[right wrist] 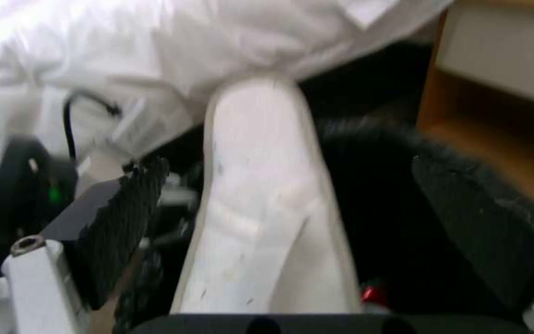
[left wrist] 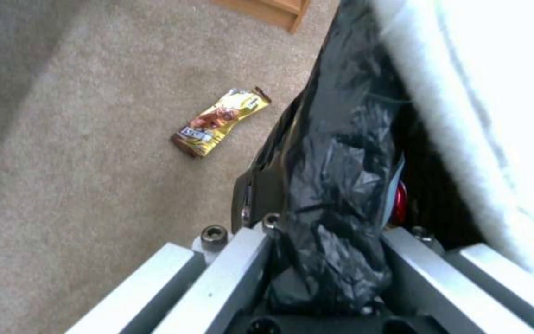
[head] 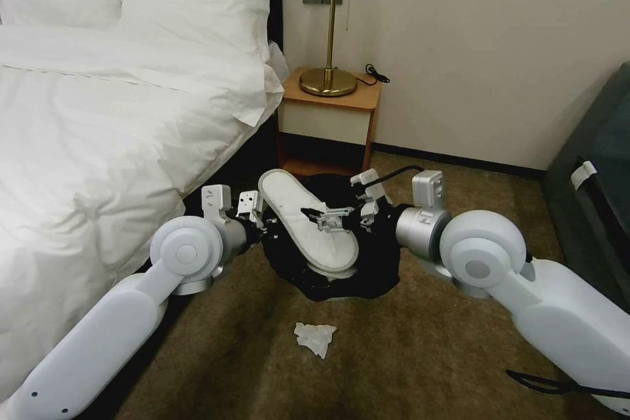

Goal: Pick up the trash bin, then pick up the garbage on the floor and place it into the trash bin.

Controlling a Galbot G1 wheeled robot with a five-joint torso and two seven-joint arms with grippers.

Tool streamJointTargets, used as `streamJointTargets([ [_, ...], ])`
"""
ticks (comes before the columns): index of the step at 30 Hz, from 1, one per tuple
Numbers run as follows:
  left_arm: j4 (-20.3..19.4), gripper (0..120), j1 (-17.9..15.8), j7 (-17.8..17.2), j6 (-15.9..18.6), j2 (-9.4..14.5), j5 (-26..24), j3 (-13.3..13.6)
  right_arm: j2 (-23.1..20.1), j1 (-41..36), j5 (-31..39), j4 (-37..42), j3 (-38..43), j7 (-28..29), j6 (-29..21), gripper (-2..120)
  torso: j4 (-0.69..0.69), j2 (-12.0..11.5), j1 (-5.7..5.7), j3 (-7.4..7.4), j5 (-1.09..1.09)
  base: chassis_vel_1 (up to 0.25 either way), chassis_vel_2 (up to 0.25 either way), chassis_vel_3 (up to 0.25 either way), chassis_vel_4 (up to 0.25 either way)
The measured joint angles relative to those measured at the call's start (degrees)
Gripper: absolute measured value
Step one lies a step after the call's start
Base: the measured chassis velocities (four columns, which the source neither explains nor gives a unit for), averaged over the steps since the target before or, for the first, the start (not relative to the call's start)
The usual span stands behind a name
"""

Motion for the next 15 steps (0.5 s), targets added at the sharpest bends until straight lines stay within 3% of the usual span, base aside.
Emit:
streamJointTargets([
  [3, -0.2, 0, 0.2, -1.6, 0.0, -0.1, -3.6, -0.8, -0.5, -0.5, -4.5, -0.6, 2.5, -2.4, 2.8, 100, -0.01, 0.0, 0.00, -0.01, -0.01, 0.000, 0.000, 0.000, 0.000],
  [5, -1.2, 0, 0.5, -3.1, 0.0, 0.5, -8.8, -1.4, -1.4, -2.2, -12.9, -3.5, 4.5, -6.6, 11.2, 100, 0.00, 0.0, 0.00, -0.01, 0.00, 0.000, 0.000, 0.000, 0.000],
  [7, -1.2, 0, 0.5, -3.1, 0.0, 0.5, -8.8, -1.4, -1.4, -2.2, -12.9, -3.5, 4.5, -6.6, 11.2, 100, 0.00, 0.0, 0.00, -0.01, 0.00, 0.000, 0.000, 0.000, 0.000],
  [8, -1.5, 0, 0.9, -3.4, 0.0, 1.2, -9.0, -1.4, -1.9, -3.9, -16.4, -5.1, 6.4, -8.2, 15.0, 100, -0.02, 0.0, 0.00, -0.01, 0.02, 0.000, 0.000, 0.000, 0.000],
  [9, -1.5, 0, 0.9, -3.4, 0.0, 1.2, -9.0, -1.4, -1.9, -3.9, -16.4, -5.1, 6.4, -8.2, 15.0, 100, -0.02, 0.0, 0.00, -0.01, 0.02, 0.000, 0.000, 0.000, 0.000],
  [15, -0.8, 0, 2.9, -2.9, 0.0, 2.0, -4.3, -1.2, -4.0, -9.8, -17.7, -5.4, 10.6, -8.1, 17.2, 100, -0.01, 0.0, -0.01, -0.01, 0.01, 0.000, 0.000, 0.000, 0.000],
])
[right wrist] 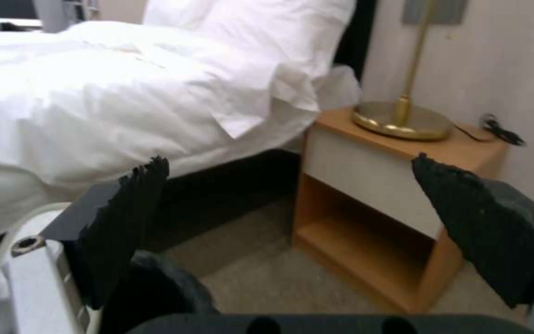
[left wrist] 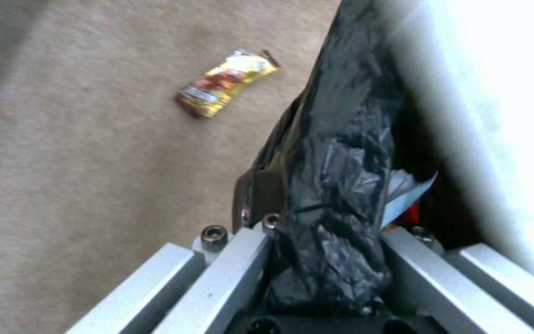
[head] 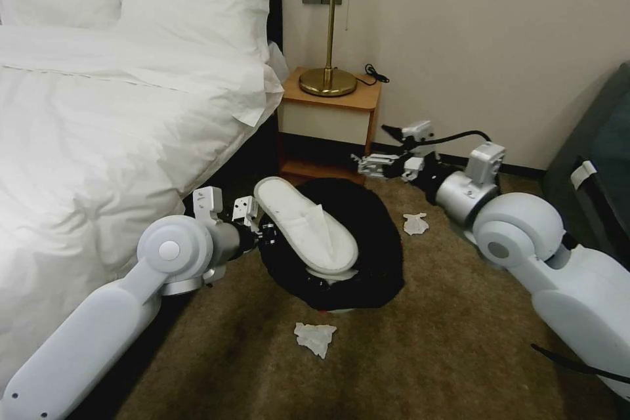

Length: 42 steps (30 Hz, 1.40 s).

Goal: Pick up the trash bin, then pick up the garbage on the floor and place it into the trash bin.

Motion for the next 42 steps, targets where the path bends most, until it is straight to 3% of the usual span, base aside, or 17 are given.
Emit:
streamJointTargets([
  [10, -0.3, 0, 2.5, -0.2, 0.0, 1.6, 1.1, -3.1, 0.5, -12.3, -6.0, -6.4, 4.3, 0.6, 6.5, 100, 0.00, 0.0, 0.00, 0.00, 0.00, 0.000, 0.000, 0.000, 0.000],
  [21, -0.1, 0, 1.9, -0.2, 0.0, 1.0, 1.0, -4.1, 1.6, -14.9, -7.3, -14.0, 4.4, -3.2, 10.0, 100, 0.00, 0.0, 0.00, 0.01, 0.00, 0.000, 0.000, 0.000, 0.000],
  [24, 0.2, 0, 1.3, -0.3, 0.0, 0.9, 0.9, -4.2, 1.9, -15.2, -7.6, -18.3, 4.1, -7.2, 11.7, 100, 0.01, 0.0, 0.00, 0.01, -0.01, 0.000, 0.000, 0.000, 0.000],
  [26, 0.6, 0, 0.4, -0.3, 0.0, 0.5, 0.7, -4.2, 2.7, -15.1, -8.8, -24.5, 3.2, -13.0, 13.3, 100, 0.00, 0.0, 0.00, 0.01, -0.01, 0.000, 0.000, 0.000, 0.000],
  [31, 1.1, 0, -0.7, -0.3, 0.0, 0.3, 0.5, -4.0, 4.1, -14.0, -10.8, -31.1, 1.2, -19.2, 14.7, 100, 0.00, 0.0, 0.00, 0.01, 0.00, 0.000, 0.000, 0.000, 0.000],
  [32, 1.4, 0, -1.9, -0.3, 0.0, 0.3, -0.2, -3.4, 5.0, -12.8, -13.0, -35.7, -0.4, -25.5, 15.5, 100, 0.01, 0.0, 0.00, 0.01, 0.00, 0.000, 0.000, 0.000, 0.000],
  [35, 1.7, 0, -2.8, -0.4, 0.0, 0.3, -0.6, -2.9, 5.3, -12.3, -14.5, -37.7, -0.9, -29.3, 16.2, 100, 0.02, 0.0, 0.00, 0.01, 0.00, 0.000, 0.000, 0.000, 0.000],
  [38, 3.2, 0, -6.0, -0.4, 0.0, -1.3, -1.8, -0.9, 6.5, -12.1, -19.2, -43.6, -1.7, -38.1, 19.6, 100, -0.01, 0.0, 0.00, 0.01, -0.03, 0.000, 0.000, 0.000, 0.000],
  [42, 3.4, 0, -7.5, -0.7, 0.0, -1.8, -2.5, -0.4, 9.0, -11.4, -23.1, -49.8, -3.8, -42.9, 23.3, 100, 0.00, 0.0, 0.01, 0.01, 0.00, 0.000, 0.000, 0.000, 0.000],
])
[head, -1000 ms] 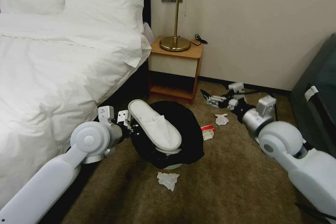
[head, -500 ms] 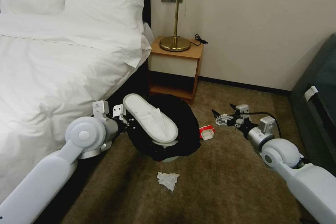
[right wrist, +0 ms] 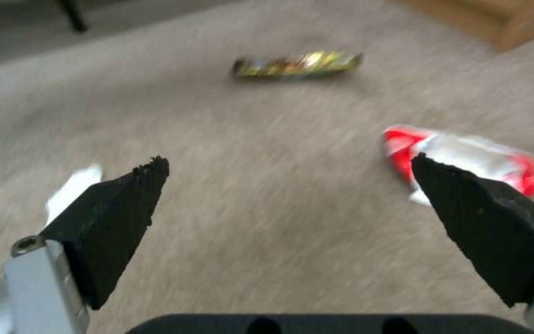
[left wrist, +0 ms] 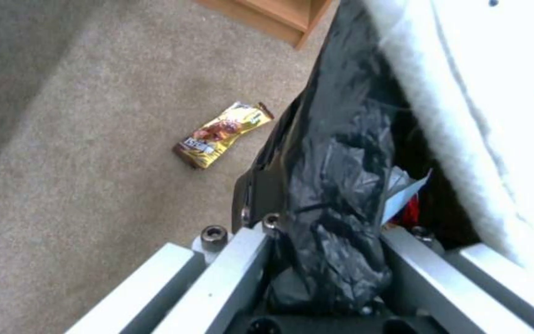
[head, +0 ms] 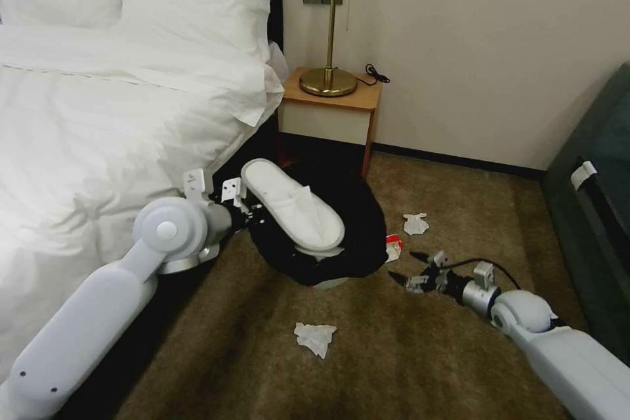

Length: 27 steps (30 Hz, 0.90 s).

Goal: Pick up the trash bin, then pick up the garbage on the floor and place it into the trash bin.

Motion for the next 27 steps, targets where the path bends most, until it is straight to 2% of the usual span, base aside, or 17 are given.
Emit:
streamJointTargets([
  [6, -0.8, 0, -0.3, -0.1, 0.0, 1.0, -0.5, 0.5, 1.6, 1.5, -2.9, -4.8, -4.2, -4.6, 3.2, 100, 0.01, 0.0, 0.00, 0.00, 0.00, 0.000, 0.000, 0.000, 0.000],
  [8, -1.0, 0, -0.1, -0.2, 0.0, 0.8, -0.3, 0.8, 2.4, 3.0, -5.0, -7.8, -5.9, -8.6, 5.1, 100, 0.02, 0.0, 0.00, 0.00, -0.01, 0.000, 0.000, 0.000, 0.000],
  [12, -1.2, 0, 0.1, -0.2, 0.0, -0.1, 0.2, 1.1, 3.2, 4.8, -6.3, -10.5, -7.6, -13.1, 6.2, 100, 0.01, 0.0, 0.00, 0.00, -0.02, 0.000, 0.000, 0.000, 0.000],
  [18, -1.8, 0, 0.6, -0.2, 0.0, -0.3, 0.4, 1.0, 4.2, 7.5, -7.0, -13.5, -9.7, -15.3, 7.0, 100, 0.00, 0.0, 0.00, 0.00, -0.03, 0.000, 0.000, 0.000, 0.000],
  [27, -3.0, 0, 2.1, -0.2, 0.0, 0.0, 0.7, 0.0, 9.4, 13.3, -9.3, -20.2, -13.3, -15.8, 8.2, 100, 0.02, 0.0, 0.00, 0.00, -0.02, 0.000, 0.000, 0.000, 0.000],
])
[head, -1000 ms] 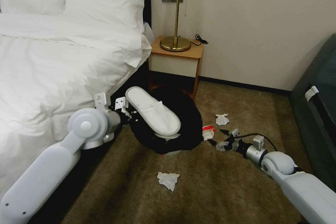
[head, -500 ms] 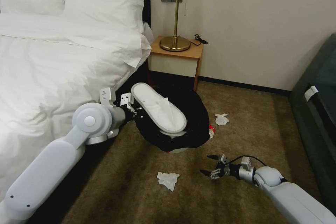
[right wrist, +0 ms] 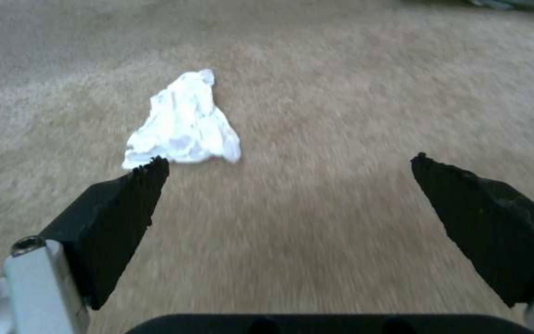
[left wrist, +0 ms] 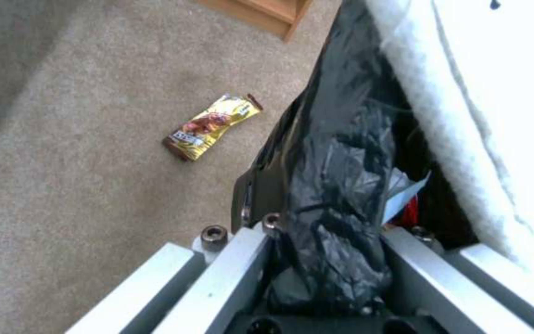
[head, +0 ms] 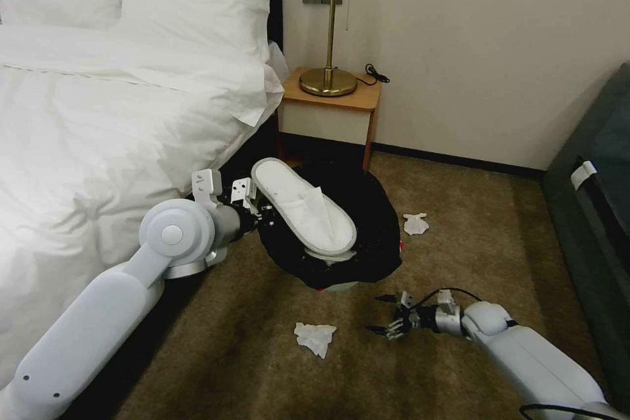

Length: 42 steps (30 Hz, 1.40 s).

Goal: Pick up the trash bin, then pick up the garbage on the floor and place it into the trash bin.

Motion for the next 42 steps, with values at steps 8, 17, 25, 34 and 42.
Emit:
streamJointTargets([
  [8, 0.5, 0, -0.9, 0.0, 0.0, -0.4, -0.2, -1.2, 5.6, 2.3, -0.4, -2.5, -3.3, 0.5, -1.7, 100, 0.00, 0.0, 0.00, 0.00, 0.00, 0.000, 0.000, 0.000, 0.000],
  [17, 1.5, 0, -3.2, 0.0, 0.0, -1.8, -0.8, -1.2, 9.1, 2.2, -0.3, -2.8, -5.6, 2.6, -3.4, 100, 0.00, 0.0, 0.00, 0.00, 0.00, 0.000, 0.000, 0.000, 0.000],
  [25, 2.1, 0, -4.3, 0.0, 0.0, -2.5, -0.9, -1.2, 9.9, 2.2, -0.7, -3.1, -8.9, 4.8, -5.4, 100, -0.01, 0.0, 0.00, 0.00, 0.01, 0.000, 0.000, 0.000, 0.000],
  [34, 2.3, 0, -4.8, 0.0, 0.0, -2.9, -0.9, -0.9, 10.4, 2.8, -2.9, -3.4, -10.9, 7.2, -8.2, 100, 0.00, 0.0, 0.00, -0.01, 0.01, 0.000, 0.000, 0.000, 0.000],
  [42, 2.5, 0, -5.4, 0.0, 0.0, -3.2, -0.9, -0.7, 10.4, 2.8, -4.8, -3.4, -11.9, 9.1, -9.2, 91, -0.01, 0.0, 0.00, 0.00, 0.00, 0.000, 0.000, 0.000, 0.000],
])
